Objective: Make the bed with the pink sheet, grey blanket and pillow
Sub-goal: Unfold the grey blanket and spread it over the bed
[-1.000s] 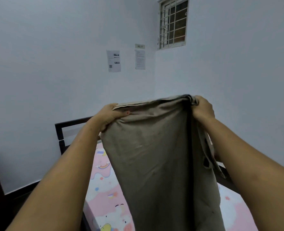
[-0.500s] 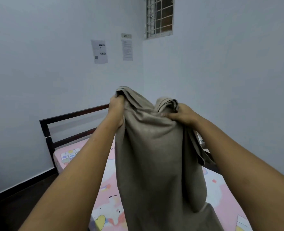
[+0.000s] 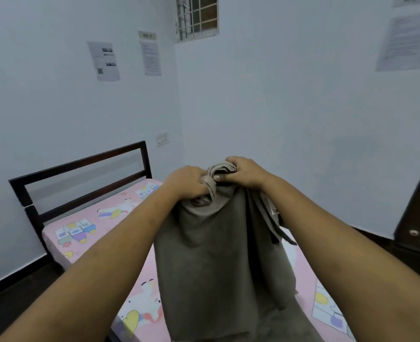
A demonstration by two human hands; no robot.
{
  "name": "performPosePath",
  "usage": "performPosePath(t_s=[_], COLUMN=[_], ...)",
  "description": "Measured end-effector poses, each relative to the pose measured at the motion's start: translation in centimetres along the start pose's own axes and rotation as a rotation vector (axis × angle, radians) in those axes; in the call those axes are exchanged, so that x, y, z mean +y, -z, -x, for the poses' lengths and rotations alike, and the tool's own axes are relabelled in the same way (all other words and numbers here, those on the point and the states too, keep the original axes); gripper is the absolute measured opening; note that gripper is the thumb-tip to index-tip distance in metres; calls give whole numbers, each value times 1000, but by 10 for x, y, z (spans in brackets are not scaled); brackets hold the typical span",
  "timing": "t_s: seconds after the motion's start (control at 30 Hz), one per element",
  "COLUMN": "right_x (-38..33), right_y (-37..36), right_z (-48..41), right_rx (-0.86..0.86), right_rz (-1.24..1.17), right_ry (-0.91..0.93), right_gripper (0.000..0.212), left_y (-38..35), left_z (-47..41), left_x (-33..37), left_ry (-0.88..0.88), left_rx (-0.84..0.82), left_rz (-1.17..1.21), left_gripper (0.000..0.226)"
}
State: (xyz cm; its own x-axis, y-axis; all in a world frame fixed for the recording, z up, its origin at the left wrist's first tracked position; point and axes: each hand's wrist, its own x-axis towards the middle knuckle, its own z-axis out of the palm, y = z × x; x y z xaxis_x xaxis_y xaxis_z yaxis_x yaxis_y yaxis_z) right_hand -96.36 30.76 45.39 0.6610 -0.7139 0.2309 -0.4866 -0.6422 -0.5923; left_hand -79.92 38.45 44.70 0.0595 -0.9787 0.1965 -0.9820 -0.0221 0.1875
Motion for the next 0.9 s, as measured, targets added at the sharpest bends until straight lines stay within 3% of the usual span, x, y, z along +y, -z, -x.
performPosePath(t_s=[0.1,0.17,0.3,0.33,0.4,0.47,0.5,0.6,0.67,0.8,0.9], right_x=[15,27,58,68,85,95,94,71,56,38,33], right_y=[1,-3,-13,-15,-16,-14,-12,2,16,37,41], right_z=[12,23,48,53,60,61,59,53,46,37,39], right_rx=[-20,-91,-133,-141,-100,45,152,417,494,588,518], right_rz=[41,99,207,248,211,-70,-227,-732,-907,-993,-970], right_ry=[-75,-150,-349,-390,-475,-538,-544,-514,-515,-486,-436], right_gripper=[50,45,28,28,31,33,31,24,26,31,35], left_y=[1,1,-5,-9,-10,-9,-10,-11,-14,-13,-9], left_z=[1,0,-3,-7,-11,-14,-15,-10,-7,-7,-7], left_x=[0,6,28,31,33,29,26,22,23,24,26], left_ry=[54,54,36,91,247,340,358,253,165,107,96], left_rx=[349,515,651,692,776,801,783,647,552,530,505], left_rz=[209,245,492,642,1168,1639,1721,1461,1258,1114,1076], left_gripper=[19,12,10,7,6,18,26,34,33,27,24])
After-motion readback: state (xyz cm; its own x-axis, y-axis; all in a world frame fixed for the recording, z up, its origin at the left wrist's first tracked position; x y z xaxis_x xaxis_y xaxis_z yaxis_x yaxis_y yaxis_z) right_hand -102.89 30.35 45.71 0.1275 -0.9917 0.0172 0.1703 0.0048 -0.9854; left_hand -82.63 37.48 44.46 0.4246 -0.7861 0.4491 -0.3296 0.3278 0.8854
